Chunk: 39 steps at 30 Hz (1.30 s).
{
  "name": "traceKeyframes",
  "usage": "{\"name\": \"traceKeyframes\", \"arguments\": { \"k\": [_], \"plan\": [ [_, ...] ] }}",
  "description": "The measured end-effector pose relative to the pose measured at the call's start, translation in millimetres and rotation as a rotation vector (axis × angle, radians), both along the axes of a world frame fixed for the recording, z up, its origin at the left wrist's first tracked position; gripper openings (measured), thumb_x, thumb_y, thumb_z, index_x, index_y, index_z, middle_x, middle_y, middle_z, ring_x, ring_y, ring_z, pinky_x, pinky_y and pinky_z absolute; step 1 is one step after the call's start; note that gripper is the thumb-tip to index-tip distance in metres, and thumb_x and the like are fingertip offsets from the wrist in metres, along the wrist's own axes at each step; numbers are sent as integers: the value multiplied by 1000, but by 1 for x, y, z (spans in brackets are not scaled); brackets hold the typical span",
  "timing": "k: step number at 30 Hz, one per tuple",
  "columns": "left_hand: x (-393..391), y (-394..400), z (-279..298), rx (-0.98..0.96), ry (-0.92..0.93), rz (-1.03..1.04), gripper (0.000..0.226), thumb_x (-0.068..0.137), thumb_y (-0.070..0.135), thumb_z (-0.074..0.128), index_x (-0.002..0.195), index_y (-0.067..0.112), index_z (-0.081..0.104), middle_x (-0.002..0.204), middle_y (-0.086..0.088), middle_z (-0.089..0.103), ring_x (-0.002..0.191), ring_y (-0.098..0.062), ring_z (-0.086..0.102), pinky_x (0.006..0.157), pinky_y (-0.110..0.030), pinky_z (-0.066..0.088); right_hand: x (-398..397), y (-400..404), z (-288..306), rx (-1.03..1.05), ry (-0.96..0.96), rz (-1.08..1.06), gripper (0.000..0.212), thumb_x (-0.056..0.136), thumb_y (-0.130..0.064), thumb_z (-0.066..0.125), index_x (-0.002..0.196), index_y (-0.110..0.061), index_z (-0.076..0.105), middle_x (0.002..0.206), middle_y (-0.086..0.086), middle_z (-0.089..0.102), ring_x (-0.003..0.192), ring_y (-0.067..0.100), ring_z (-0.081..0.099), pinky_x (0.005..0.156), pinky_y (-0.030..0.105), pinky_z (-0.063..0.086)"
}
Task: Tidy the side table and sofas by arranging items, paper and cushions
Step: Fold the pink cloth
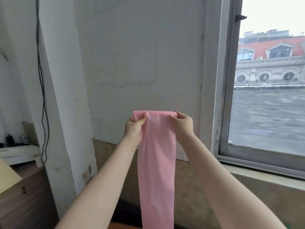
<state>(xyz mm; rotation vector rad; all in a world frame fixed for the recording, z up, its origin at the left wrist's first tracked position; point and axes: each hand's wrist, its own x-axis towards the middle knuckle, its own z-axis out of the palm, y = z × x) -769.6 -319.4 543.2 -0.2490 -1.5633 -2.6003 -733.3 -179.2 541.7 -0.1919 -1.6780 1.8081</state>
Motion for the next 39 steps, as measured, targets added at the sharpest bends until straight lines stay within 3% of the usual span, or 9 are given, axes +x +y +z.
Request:
{"name": "traceKeyframes", "arguments": {
  "k": [4, 6, 12, 15, 20, 26, 30, 36, 39],
  "plan": [
    [4, 1, -5, -104, 55, 49, 6, 85, 6, 67, 85, 9, 63, 81, -2, 64, 74, -13, 61, 70, -22, 52, 9, -1, -6, -354, -55, 184, 31, 88, -2, 59, 120, -4, 61, 78, 0, 54, 61, 13, 43, 42, 15, 39],
    [6, 0, -5, -137, 76, 89, 10, 84, 8, 69, 80, 12, 61, 80, -3, 64, 75, -17, 60, 72, -27, 51, 11, 0, -10, -422, -57, 183, 35, 89, -4, 60, 124, -2, 58, 82, 1, 58, 65, 11, 47, 49, 18, 41],
    [14, -8, -18, -290, 141, 208, 16, 89, 15, 64, 74, 19, 60, 75, 2, 61, 76, -18, 56, 73, -30, 45, 23, 7, -17, -232, -50, 53, 29, 89, -8, 60, 117, -2, 63, 97, 7, 63, 86, 19, 57, 75, 29, 46],
    [25, -11, -34, -355, 105, 281, 11, 85, 20, 70, 76, 17, 63, 76, 0, 64, 75, -19, 58, 72, -32, 47, 30, 8, -31, -61, -64, -31, 22, 89, -15, 62, 106, -2, 69, 81, -2, 63, 79, 15, 53, 74, 30, 45],
    [51, -16, -64, -392, 62, 288, 13, 84, 19, 70, 92, 10, 65, 83, -1, 64, 80, -18, 58, 72, -26, 44, 52, 6, -62, 69, -78, -81, 24, 88, -19, 62, 81, 3, 68, 70, 2, 52, 69, 14, 42, 65, 30, 36],
    [74, -17, -94, -488, 117, 413, 29, 84, 23, 71, 112, 17, 64, 104, -1, 65, 98, -16, 61, 82, -29, 47, 77, 0, -80, -3, -48, -103, 7, 86, -15, 64, 86, -20, 69, 71, -5, 60, 67, 8, 52, 61, 23, 39],
    [82, -22, -94, -512, 137, 307, 35, 87, 10, 66, 121, 12, 62, 111, 1, 62, 106, -14, 58, 90, -25, 44, 83, -1, -80, -70, -31, -131, 12, 85, -14, 64, 83, -24, 70, 80, -5, 67, 76, 8, 58, 65, 19, 42],
    [91, -30, -92, -502, 175, 402, 19, 86, 4, 65, 104, 8, 69, 89, 6, 65, 79, -3, 59, 69, -7, 43, 101, 4, -84, -94, -17, 84, 29, 82, 1, 65, 92, -25, 68, 93, -3, 70, 87, 14, 64, 83, 31, 50],
    [95, -31, -92, -473, 155, 459, 14, 83, 10, 69, 97, 11, 71, 96, -4, 61, 76, -5, 55, 70, -16, 43, 106, 2, -84, -107, 31, 50, 26, 83, 3, 63, 87, -21, 71, 82, 3, 69, 77, 15, 58, 77, 34, 47]
  ]
}}
